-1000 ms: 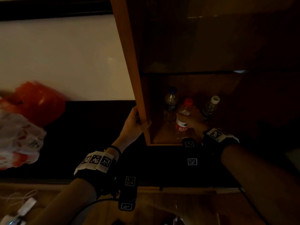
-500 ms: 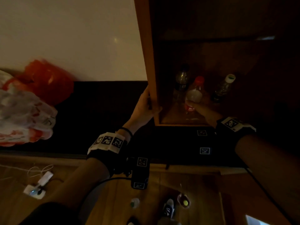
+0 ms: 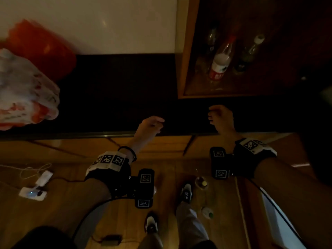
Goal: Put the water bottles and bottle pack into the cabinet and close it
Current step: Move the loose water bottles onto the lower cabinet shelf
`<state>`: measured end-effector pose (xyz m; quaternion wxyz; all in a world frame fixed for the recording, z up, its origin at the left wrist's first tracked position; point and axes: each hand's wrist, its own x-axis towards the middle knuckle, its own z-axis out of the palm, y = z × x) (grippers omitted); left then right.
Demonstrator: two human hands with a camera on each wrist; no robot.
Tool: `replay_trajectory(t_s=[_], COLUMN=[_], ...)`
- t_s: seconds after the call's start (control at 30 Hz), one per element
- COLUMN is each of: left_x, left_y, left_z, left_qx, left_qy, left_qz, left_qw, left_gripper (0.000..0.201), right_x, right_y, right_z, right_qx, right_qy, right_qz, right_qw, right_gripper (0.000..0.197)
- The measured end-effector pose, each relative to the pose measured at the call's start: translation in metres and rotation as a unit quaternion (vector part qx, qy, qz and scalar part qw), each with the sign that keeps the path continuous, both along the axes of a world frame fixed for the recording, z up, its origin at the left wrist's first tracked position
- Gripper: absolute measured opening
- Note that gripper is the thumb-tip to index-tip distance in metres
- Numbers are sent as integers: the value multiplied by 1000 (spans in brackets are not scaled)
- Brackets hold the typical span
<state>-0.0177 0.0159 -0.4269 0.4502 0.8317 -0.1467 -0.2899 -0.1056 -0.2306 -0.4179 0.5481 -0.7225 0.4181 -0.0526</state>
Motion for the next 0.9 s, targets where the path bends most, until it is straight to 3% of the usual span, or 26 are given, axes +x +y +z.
replay_trajectory(t_s=[0.17, 0.27, 0.4, 0.5, 0.57, 0.67, 0.9], left_x=[-59, -84, -118, -141, -155, -175, -202], left_y=[68, 99, 127, 143, 150, 157, 168], left_z=[-36, -63, -103, -132, -158, -205, -343], left_qx=[13, 66, 95, 110, 123, 126, 179], left_qy=[114, 181, 233, 303, 314, 325, 252], left_qz=[-15, -3, 25, 35, 35, 62, 9], left_qw=[993, 981, 967, 946, 941, 935, 951], left_gripper=[20, 13, 12, 9, 9, 8, 21], right_x=[-71, -102, -139, -163, -173, -191, -230], right_y=[85, 129, 168, 189, 203, 214, 203], right_z=[-25, -45, -92, -139, -173, -224, -354], right_qx=[1, 80, 180, 240, 256, 227, 281], right_qy=[-7, 89, 205, 248, 281, 325, 360], right_qz=[30, 61, 127, 164, 173, 180, 77], right_qw=[1000, 991, 954, 924, 909, 900, 886], right_gripper=[16, 12, 7, 21, 30, 24, 27])
